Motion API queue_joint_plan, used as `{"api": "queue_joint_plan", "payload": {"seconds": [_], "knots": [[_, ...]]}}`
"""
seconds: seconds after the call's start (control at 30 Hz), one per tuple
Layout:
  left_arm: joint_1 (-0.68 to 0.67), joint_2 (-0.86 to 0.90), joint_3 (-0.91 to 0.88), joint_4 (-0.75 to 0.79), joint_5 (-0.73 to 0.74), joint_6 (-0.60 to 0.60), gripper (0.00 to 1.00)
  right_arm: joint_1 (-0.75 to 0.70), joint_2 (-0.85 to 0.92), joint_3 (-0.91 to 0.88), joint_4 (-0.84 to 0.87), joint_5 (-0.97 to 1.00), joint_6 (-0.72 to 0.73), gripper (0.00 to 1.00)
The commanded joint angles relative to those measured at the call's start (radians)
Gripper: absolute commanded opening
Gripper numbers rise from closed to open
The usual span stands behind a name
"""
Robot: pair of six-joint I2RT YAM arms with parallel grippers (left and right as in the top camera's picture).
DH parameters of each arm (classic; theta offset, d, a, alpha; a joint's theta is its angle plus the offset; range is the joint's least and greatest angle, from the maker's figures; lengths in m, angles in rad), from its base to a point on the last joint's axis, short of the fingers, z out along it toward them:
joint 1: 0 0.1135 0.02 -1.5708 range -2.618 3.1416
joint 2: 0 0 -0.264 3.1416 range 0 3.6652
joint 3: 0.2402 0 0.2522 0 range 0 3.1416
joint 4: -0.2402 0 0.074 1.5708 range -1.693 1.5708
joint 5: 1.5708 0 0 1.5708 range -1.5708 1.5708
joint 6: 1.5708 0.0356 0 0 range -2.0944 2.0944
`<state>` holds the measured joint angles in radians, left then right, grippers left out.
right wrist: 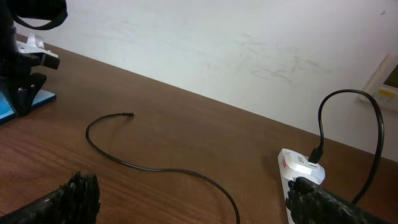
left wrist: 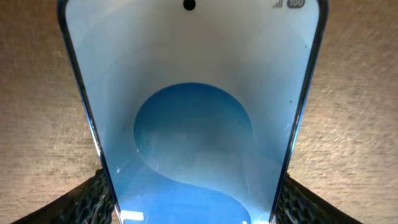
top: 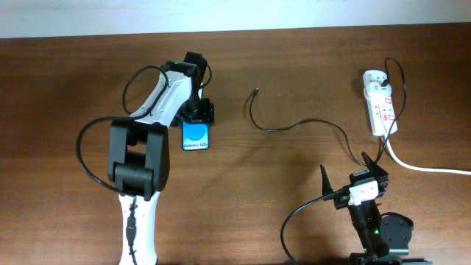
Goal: Plug charger to phone and switch on socket
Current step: 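Close the left gripper on the phone's top edge and lift it, then raise the phone toward center and bring the right gripper to it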
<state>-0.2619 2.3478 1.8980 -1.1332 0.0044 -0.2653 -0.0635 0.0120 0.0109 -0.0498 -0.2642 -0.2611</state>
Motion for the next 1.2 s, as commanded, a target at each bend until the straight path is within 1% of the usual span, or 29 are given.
{"api": "queue_joint_plan", "payload": {"seconds": [0.0, 0.07, 0.1, 0.13, 0.2, 0.23, 0.37, 0.4, 0.47, 0.6, 0.63, 0.67, 0.7, 0.73, 0.77, 0.8, 0.97, 1.03, 1.1, 1.17], "knots": [[-0.004, 0.008, 0.109, -0.045, 0.017, -0.003, 0.56, 0.006, -0.006, -0.005, -0.005, -0.013, 0.011, 0.99], [-0.004, 0.008, 0.169, -0.084, 0.017, -0.003, 0.38, 0.006, -0.006, -0.005, -0.005, -0.013, 0.011, 0.99], [-0.004, 0.008, 0.180, -0.092, 0.018, -0.004, 0.29, 0.006, -0.006, -0.005, -0.005, -0.013, 0.011, 0.99], [-0.004, 0.008, 0.182, -0.097, 0.018, -0.004, 0.23, 0.006, -0.006, -0.005, -0.005, -0.013, 0.011, 0.98], [-0.004, 0.008, 0.182, -0.111, 0.017, -0.025, 0.04, 0.006, -0.006, -0.005, -0.005, -0.013, 0.011, 0.98], [-0.003, 0.008, 0.183, -0.119, 0.018, -0.061, 0.00, 0.006, -0.006, -0.005, -0.005, -0.013, 0.011, 0.98], [0.015, 0.005, 0.211, -0.137, 0.113, -0.084, 0.00, 0.006, -0.006, -0.005, -0.005, -0.013, 0.011, 0.98], [0.026, 0.004, 0.242, -0.154, 0.132, -0.119, 0.00, 0.006, -0.006, -0.005, -0.005, -0.013, 0.011, 0.98], [0.044, 0.004, 0.322, -0.206, 0.133, -0.196, 0.00, 0.006, -0.006, -0.005, -0.005, -0.013, 0.011, 0.99], [0.047, 0.004, 0.443, -0.245, 0.134, -0.215, 0.00, 0.006, -0.006, -0.005, -0.005, -0.013, 0.011, 0.99], [0.047, 0.004, 0.454, -0.250, 0.135, -0.239, 0.00, 0.006, -0.006, -0.005, -0.005, -0.013, 0.011, 0.98], [0.047, 0.004, 0.471, -0.262, 0.140, -0.298, 0.00, 0.006, -0.006, -0.005, -0.005, -0.013, 0.011, 0.98], [0.047, 0.004, 0.478, -0.269, 0.166, -0.336, 0.00, 0.006, -0.006, -0.005, -0.005, -0.013, 0.011, 0.99], [0.047, 0.004, 0.480, -0.274, 0.201, -0.354, 0.00, 0.006, -0.006, -0.005, -0.005, -0.008, 0.009, 0.99], [0.047, 0.004, 0.480, -0.279, 0.269, -0.367, 0.00, 0.005, -0.006, -0.005, -0.005, 0.017, 0.007, 0.98], [0.047, 0.004, 0.480, -0.285, 0.292, -0.375, 0.00, 0.005, -0.006, -0.005, -0.006, 0.017, 0.007, 0.98], [0.049, 0.004, 0.480, -0.289, 0.303, -0.383, 0.00, 0.005, -0.006, -0.005, -0.003, -0.002, 0.008, 0.98], [0.049, 0.004, 0.480, -0.285, 0.304, -0.384, 0.00, 0.005, -0.006, -0.005, -0.002, -0.002, 0.055, 0.98], [0.049, 0.004, 0.480, -0.296, 0.304, -0.491, 0.00, 0.005, -0.006, -0.005, 0.008, -0.002, 0.222, 0.99], [0.049, 0.004, 0.480, -0.314, 0.324, -0.585, 0.00, 0.004, -0.006, -0.002, 0.020, -0.001, 0.330, 0.98]]}}
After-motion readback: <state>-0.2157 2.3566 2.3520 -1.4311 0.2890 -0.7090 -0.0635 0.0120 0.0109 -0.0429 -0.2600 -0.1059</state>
